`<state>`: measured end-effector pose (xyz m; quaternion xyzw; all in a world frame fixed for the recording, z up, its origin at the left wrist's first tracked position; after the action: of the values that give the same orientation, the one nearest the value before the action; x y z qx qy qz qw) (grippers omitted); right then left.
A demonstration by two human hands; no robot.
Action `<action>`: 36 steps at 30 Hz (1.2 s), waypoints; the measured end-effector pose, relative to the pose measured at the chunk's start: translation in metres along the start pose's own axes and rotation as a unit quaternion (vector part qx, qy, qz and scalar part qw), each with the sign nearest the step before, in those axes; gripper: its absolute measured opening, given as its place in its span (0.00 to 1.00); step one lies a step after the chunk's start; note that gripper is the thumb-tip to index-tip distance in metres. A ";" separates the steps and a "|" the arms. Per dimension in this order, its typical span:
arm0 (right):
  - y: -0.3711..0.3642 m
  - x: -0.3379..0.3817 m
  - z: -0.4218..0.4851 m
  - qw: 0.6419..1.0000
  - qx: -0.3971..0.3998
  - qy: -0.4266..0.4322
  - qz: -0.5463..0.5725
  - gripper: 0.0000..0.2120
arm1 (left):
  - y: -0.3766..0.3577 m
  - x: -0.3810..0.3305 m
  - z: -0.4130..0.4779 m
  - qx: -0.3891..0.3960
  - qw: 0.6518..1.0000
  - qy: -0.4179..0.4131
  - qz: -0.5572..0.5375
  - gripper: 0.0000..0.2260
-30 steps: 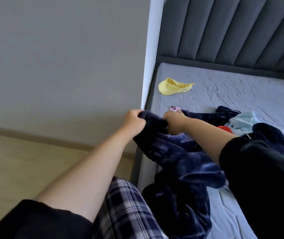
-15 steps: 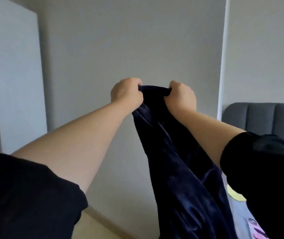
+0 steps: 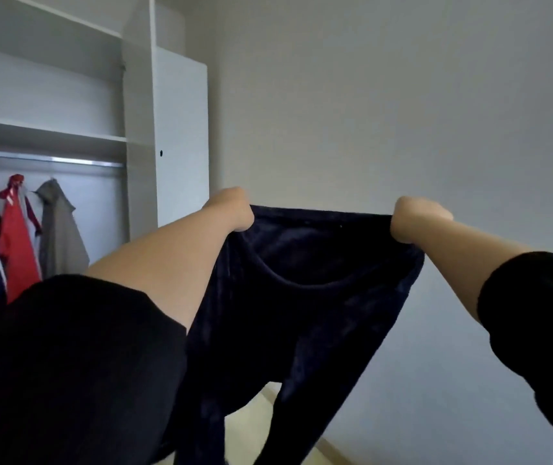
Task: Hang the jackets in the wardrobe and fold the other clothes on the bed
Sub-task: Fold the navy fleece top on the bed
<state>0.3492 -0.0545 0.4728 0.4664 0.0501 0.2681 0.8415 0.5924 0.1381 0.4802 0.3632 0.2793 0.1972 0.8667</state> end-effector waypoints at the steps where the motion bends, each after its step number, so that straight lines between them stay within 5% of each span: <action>1: -0.013 -0.003 -0.003 0.999 0.040 -0.017 0.016 0.06 | -0.008 0.010 -0.003 0.024 1.000 0.011 -0.002 0.09; 4: -0.024 -0.006 -0.009 0.997 -0.007 -0.038 0.071 0.08 | -0.012 0.035 -0.007 -0.032 0.998 0.043 -0.035 0.13; 8: -0.057 -0.022 -0.016 0.985 0.056 -0.081 0.141 0.05 | -0.046 0.053 -0.013 0.055 0.996 0.042 -0.062 0.10; 11: -0.062 -0.031 -0.017 0.971 0.016 -0.108 0.212 0.06 | -0.058 0.068 -0.022 0.029 0.987 0.101 -0.120 0.08; 16: -0.081 -0.041 -0.023 0.934 0.066 -0.156 0.315 0.05 | -0.101 0.083 -0.040 0.051 0.945 0.182 -0.267 0.06; 20: -0.096 -0.051 -0.035 0.927 0.187 -0.097 0.310 0.17 | -0.143 0.073 -0.057 0.194 0.900 0.179 -0.348 0.17; 23: -0.117 -0.058 -0.062 0.857 0.366 -0.076 0.356 0.28 | -0.170 0.063 -0.074 0.274 0.876 0.182 -0.353 0.33; 27: -0.135 -0.063 -0.095 0.795 0.513 -0.023 0.324 0.23 | -0.194 0.030 -0.081 0.252 0.851 0.212 -0.409 0.28; 30: -0.134 -0.085 -0.088 0.891 0.414 -0.032 0.182 0.13 | -0.214 -0.011 -0.088 0.274 0.776 0.280 -0.494 0.24; 32: -0.104 -0.099 -0.069 0.971 0.225 -0.022 0.076 0.06 | -0.214 -0.052 -0.091 0.318 0.743 0.263 -0.526 0.22; 34: -0.062 -0.119 -0.061 0.993 0.066 -0.050 0.080 0.03 | -0.200 -0.095 -0.087 0.343 0.752 0.201 -0.526 0.18; 36: -0.015 -0.146 -0.059 0.990 -0.056 -0.090 0.095 0.09 | -0.177 -0.127 -0.072 0.308 0.805 0.141 -0.487 0.18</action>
<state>0.2111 -0.0886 0.4029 0.4435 -0.0856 0.3057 0.8382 0.4741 -0.0104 0.3508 0.3958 0.5846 -0.2987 0.6422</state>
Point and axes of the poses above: each hand's wrist, its own z-axis towards the middle knuckle, its own y-axis out of the back of the hand, x = y × z, the point moved 9 cm from there along z, towards the middle knuckle, and after that the axes turned 1 degree about x, right-handed, at the moved point
